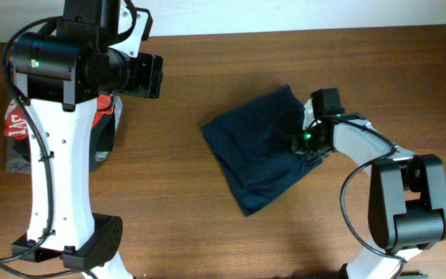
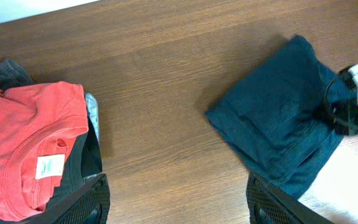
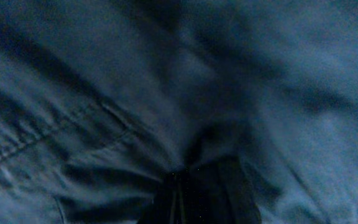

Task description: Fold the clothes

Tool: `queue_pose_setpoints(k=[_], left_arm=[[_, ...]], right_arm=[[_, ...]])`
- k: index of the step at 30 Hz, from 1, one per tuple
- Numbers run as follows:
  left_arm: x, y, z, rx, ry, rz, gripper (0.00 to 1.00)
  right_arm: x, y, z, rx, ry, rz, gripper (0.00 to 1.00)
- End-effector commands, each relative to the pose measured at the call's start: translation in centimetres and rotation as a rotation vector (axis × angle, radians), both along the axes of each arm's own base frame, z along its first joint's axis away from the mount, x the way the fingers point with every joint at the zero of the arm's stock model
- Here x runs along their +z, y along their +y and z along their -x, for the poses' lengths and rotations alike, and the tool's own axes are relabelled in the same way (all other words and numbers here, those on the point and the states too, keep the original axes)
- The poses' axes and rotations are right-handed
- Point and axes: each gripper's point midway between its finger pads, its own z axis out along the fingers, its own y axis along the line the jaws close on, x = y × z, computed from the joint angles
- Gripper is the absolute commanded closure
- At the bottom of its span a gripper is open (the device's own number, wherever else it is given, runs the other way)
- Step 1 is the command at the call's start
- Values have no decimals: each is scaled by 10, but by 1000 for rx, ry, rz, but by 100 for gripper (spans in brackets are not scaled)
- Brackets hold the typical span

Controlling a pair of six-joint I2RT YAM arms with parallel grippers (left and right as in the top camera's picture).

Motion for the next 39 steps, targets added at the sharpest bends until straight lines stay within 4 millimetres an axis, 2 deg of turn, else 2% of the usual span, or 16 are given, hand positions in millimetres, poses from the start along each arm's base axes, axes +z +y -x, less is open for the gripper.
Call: queue_pose_setpoints(k=[1, 3, 4, 5, 9, 11, 12, 15, 19, 20, 23, 25, 29, 33, 39], left_arm=[[-3, 2, -1, 25, 15, 11, 27], [-7, 2, -1, 25, 28, 6, 14], [-10, 3, -1, 27, 37, 3, 2], [-13, 5, -2, 33, 45, -8, 1], [-29, 17, -2, 66, 97, -42, 1], [-36, 21, 2, 72, 129, -36, 1], [-47, 20, 10, 65, 177, -21, 1], [-74, 5, 25, 24, 303, 43, 1], [-131, -18, 36, -22, 487, 149, 1], [-162, -34, 35, -51, 535, 236, 1], [-208, -64, 35, -73, 589, 422, 1], [-240, -74, 42, -33, 637, 516, 1], [-289, -87, 59, 48, 703, 660, 1], [-314, -93, 73, 127, 749, 691, 1], [-338, -121, 75, 225, 727, 728, 1]], right_arm=[[-30, 12, 49, 20, 178, 32, 96], [-19, 13, 44, 22, 140, 27, 96], [-10, 13, 40, 21, 110, 23, 96], [-2, 13, 36, 20, 83, 20, 96], [52, 7, 15, 6, -108, 30, 96], [74, 5, 7, -2, -189, 40, 96], [94, 5, -1, 3, -270, 38, 96], [104, 7, -10, 14, -328, 35, 96], [96, 9, -18, 21, -336, 31, 96], [86, 11, -20, 48, -324, 33, 96], [63, 10, -16, 50, -255, 41, 96], [44, 9, -7, 53, -183, 47, 96], [11, 9, 7, 59, -66, 50, 96], [-7, 11, 14, 62, -10, 37, 96], [-11, 11, 15, 62, 2, 39, 96]])
